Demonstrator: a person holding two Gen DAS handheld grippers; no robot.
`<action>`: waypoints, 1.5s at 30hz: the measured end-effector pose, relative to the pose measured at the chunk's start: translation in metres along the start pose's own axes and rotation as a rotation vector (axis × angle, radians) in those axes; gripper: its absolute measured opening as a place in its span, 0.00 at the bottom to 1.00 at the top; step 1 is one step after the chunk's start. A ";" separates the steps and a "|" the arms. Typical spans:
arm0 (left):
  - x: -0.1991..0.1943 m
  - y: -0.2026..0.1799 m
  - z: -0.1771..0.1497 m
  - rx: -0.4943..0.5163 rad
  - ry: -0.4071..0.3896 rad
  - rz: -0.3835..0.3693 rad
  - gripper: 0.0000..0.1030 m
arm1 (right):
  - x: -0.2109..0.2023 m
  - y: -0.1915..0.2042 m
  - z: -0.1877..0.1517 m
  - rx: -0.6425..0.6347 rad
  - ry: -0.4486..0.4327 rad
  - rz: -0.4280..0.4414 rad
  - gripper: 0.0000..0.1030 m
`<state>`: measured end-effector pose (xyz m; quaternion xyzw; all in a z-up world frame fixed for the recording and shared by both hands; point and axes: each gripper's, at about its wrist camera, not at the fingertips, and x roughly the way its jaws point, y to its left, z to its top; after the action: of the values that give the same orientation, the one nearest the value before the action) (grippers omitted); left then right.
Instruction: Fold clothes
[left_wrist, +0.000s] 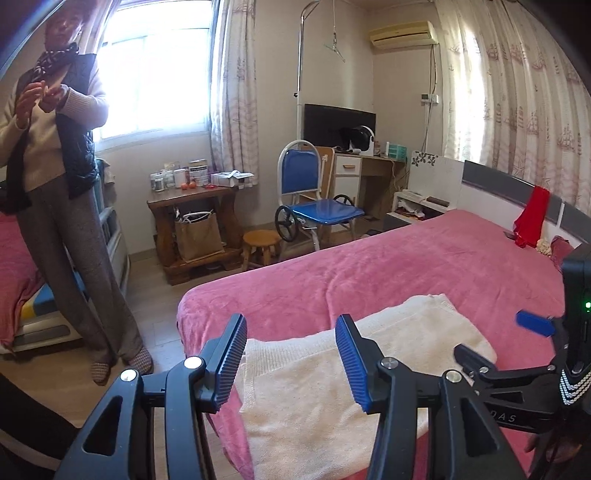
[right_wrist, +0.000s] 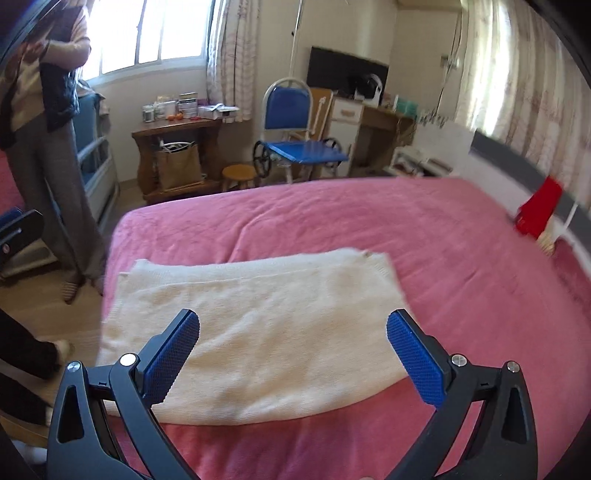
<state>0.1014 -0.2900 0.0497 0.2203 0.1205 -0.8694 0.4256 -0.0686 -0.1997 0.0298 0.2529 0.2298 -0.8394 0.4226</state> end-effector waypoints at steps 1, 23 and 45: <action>-0.001 0.000 -0.002 -0.004 -0.003 0.005 0.50 | -0.002 -0.001 0.000 0.002 -0.001 0.006 1.00; 0.007 0.011 -0.005 -0.137 0.162 -0.137 0.51 | -0.010 -0.022 0.005 0.132 0.079 0.158 1.00; 0.016 0.023 0.000 -0.117 0.179 -0.186 0.52 | -0.016 -0.017 0.006 0.176 0.083 0.233 1.00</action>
<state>0.1111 -0.3154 0.0412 0.2598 0.2284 -0.8735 0.3426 -0.0755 -0.1848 0.0472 0.3486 0.1415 -0.7904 0.4835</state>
